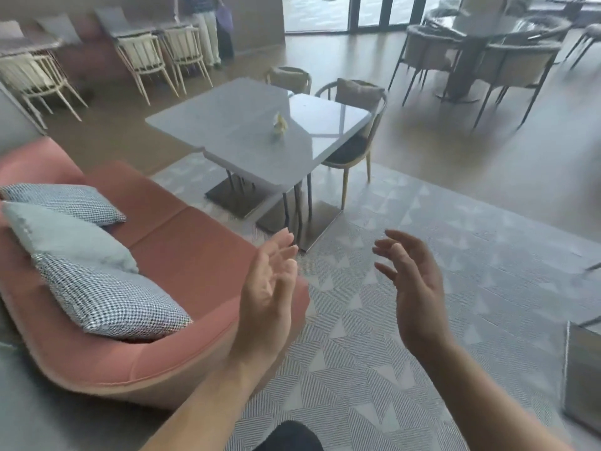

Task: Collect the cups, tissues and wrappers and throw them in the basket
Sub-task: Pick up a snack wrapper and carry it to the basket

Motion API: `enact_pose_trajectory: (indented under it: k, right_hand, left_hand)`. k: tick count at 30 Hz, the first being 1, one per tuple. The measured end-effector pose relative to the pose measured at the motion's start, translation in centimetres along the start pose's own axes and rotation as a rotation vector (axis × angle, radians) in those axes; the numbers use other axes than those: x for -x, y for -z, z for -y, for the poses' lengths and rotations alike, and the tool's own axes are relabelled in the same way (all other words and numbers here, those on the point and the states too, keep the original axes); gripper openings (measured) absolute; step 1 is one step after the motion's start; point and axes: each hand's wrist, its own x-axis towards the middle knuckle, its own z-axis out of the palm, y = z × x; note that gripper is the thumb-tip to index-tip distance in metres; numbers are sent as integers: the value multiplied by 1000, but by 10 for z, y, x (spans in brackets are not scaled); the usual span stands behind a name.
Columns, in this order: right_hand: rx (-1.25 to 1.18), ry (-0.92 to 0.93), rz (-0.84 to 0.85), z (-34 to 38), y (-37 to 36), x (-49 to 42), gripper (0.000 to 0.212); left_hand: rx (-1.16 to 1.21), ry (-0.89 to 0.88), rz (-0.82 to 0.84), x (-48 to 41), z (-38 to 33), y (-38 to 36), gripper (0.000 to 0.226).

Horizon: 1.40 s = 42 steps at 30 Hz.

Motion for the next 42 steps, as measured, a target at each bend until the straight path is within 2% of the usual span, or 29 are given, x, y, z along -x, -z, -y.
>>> enact_pose_trajectory:
  k: [2,8,14,24,28,30,34,42]
  right_hand:
    - [0,19,15,2,9,-36,42]
    - [12,35,77,-12,13,-149,30]
    - [41,37,109,-27,-7,-273,33]
    - [29,67,135,-40,-44,-450,42]
    - [20,40,163,-55,-49,-507,32]
    - [17,18,189,-66,-52,-538,33]
    - [27,12,245,-86,-60,-606,52]
    - [3,-26,428,-109,-80,-757,41]
  left_hand:
    - [18,-3,-14,-30,7,-21,51]
    - [34,-12,-57,-128,42,-64,46]
    - [22,24,-68,-248,80,-92,36]
    - [16,24,-87,-424,104,-127,43]
    - [13,38,-98,-472,123,-141,44]
    - [3,49,-122,-498,133,-149,43]
    - [-6,57,-185,-552,150,-170,39]
    - [-54,65,-350,-666,179,-213,42]
